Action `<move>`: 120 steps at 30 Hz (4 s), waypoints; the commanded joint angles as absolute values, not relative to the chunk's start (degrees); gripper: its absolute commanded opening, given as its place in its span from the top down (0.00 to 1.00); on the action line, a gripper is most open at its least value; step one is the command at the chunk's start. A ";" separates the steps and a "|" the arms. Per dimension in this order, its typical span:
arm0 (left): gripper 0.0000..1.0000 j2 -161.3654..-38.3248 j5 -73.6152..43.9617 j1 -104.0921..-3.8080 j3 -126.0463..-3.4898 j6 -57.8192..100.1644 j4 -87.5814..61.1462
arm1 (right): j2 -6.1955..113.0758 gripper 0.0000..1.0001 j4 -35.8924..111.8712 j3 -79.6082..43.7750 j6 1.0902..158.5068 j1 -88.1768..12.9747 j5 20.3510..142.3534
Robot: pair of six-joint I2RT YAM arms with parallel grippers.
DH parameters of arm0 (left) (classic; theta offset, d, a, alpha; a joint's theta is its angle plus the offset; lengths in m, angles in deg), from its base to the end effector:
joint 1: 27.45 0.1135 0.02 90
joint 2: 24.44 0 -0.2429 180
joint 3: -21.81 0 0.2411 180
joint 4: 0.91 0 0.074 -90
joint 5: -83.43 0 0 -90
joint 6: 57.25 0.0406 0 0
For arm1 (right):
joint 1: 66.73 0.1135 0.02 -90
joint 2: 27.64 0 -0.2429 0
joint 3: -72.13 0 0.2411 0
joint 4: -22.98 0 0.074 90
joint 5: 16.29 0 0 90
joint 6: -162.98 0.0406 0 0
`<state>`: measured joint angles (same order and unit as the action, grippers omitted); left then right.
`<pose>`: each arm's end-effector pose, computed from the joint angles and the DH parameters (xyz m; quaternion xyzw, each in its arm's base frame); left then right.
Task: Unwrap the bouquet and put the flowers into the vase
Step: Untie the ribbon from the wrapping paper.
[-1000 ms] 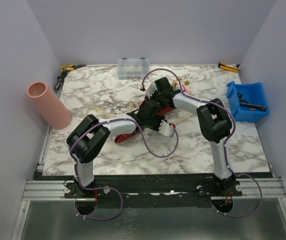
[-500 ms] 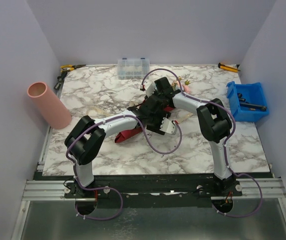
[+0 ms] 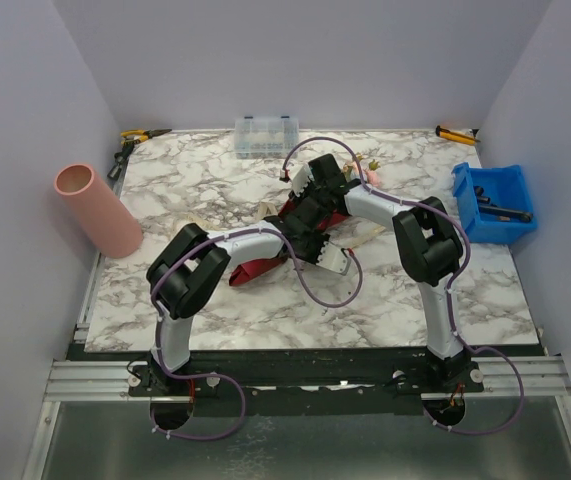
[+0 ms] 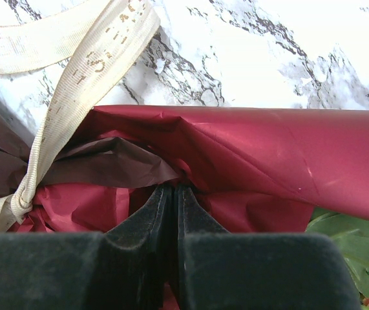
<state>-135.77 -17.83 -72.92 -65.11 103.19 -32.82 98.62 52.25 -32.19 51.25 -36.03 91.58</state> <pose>0.2686 -0.2843 0.1454 0.8224 0.4813 -0.0294 0.3018 0.3873 0.2445 0.1315 -0.4579 0.8132 0.1717 0.3156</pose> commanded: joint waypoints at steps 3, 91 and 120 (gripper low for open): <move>1.00 -128.16 -26.03 -73.42 -68.09 94.12 -33.26 | 108.21 0.90 66.76 -26.98 49.77 -36.06 86.21; 0.85 -122.18 -38.24 -56.19 -66.68 50.44 -27.42 | 108.44 0.90 67.10 -27.25 49.77 -36.06 86.39; 0.77 -129.33 -25.84 -58.69 -62.85 52.57 -29.47 | 108.59 0.90 67.28 -27.40 49.87 -36.09 86.39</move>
